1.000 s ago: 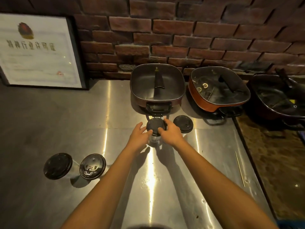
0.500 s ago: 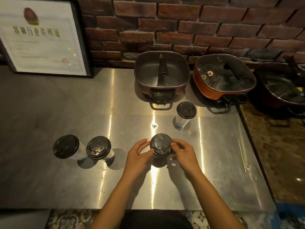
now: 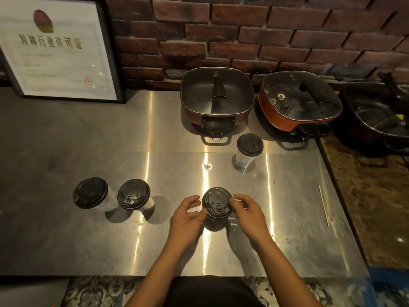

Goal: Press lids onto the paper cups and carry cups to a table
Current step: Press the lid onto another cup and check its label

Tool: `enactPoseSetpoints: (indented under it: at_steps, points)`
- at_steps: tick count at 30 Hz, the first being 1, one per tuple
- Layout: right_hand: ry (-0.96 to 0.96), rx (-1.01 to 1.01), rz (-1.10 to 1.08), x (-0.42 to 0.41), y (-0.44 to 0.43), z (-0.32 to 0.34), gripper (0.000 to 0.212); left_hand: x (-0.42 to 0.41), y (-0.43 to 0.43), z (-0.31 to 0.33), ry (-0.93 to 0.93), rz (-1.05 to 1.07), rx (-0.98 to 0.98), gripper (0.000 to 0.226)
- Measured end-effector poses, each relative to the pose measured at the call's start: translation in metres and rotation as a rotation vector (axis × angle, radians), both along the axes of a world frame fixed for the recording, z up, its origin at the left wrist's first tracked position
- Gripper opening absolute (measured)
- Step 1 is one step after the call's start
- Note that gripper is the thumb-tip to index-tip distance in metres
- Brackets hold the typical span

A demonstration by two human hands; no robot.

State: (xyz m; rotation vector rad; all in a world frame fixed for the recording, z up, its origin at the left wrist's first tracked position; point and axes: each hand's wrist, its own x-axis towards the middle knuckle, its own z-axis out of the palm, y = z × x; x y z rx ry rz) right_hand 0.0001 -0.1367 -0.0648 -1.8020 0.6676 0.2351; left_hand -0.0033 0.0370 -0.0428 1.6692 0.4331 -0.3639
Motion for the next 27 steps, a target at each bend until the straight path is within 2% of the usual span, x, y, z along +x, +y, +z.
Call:
enactPoseSetpoints:
  at_steps: [6, 10, 12, 16, 27]
  points:
    - [-0.032, -0.011, -0.003, 0.035, 0.008, 0.004, 0.019, 0.030, -0.023, -0.008, 0.027, 0.109, 0.103, 0.039]
    - [0.043, 0.031, 0.007, 0.056, 0.027, 0.009, 0.047, 0.059, -0.048, -0.019, 0.051, 0.130, 0.155, 0.050]
    - [0.071, 0.034, 0.017, 0.062, 0.035, 0.006, 0.053, 0.067, -0.058, -0.025, 0.079, 0.109, 0.205, 0.057]
    - [0.076, -0.018, -0.001, 0.063, 0.041, -0.005, 0.054, 0.070, -0.064, -0.037, 0.096, 0.141, 0.314, 0.064]
    - [0.057, -0.043, -0.047, 0.063, 0.041, -0.023, 0.053, 0.071, -0.067, -0.040, 0.113, 0.206, 0.320, 0.066]
